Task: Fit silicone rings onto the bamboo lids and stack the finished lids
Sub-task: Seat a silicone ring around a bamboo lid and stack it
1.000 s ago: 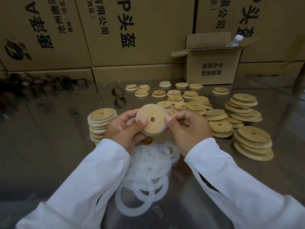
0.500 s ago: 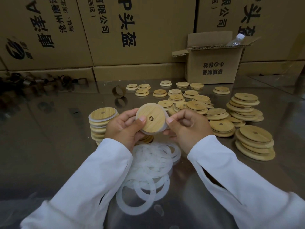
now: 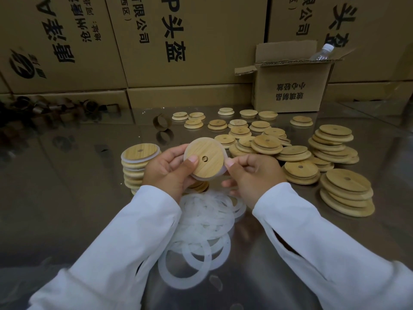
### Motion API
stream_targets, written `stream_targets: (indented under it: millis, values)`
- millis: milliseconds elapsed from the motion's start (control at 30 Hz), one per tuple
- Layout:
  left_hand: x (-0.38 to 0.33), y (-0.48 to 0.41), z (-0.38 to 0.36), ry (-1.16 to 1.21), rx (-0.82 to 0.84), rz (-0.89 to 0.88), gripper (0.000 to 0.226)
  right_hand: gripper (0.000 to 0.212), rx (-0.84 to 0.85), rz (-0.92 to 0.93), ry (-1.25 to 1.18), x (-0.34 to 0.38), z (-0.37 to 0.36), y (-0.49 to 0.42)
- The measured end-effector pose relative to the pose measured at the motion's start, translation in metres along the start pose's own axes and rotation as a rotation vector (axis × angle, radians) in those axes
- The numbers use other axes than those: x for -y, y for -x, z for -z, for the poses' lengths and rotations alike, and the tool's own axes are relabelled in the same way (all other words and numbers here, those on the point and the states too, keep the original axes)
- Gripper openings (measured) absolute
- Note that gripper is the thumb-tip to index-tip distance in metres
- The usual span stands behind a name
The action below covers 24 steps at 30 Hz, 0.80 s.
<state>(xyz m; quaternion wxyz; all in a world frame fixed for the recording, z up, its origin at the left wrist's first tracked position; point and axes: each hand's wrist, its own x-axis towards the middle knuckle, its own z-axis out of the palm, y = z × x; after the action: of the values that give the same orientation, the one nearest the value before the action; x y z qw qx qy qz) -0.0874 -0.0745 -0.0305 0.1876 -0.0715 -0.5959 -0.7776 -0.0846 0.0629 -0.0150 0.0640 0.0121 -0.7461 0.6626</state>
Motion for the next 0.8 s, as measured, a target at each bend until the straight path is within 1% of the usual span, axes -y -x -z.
stream_targets:
  millis: [100,333,500,800]
  values:
    - [0.0018,0.0003,0.0013,-0.033,0.0,-0.013,0.02,0.024,-0.035,-0.005,0.028,0.0009,-0.0002,-0.0004]
    - [0.0009,-0.0003,0.0013,-0.022,-0.005,-0.01,0.02,0.022,-0.029,0.036,0.088,0.0028,-0.0018,0.0027]
    - [0.0001,0.0001,0.0007,-0.04,-0.009,-0.003,0.02,0.02,-0.027,0.024,0.114,0.0041,-0.0018,0.0033]
    - [-0.0016,0.0011,-0.001,0.026,0.018,0.05,0.017,0.022,-0.056,0.032,0.156,0.003,-0.0018,0.0011]
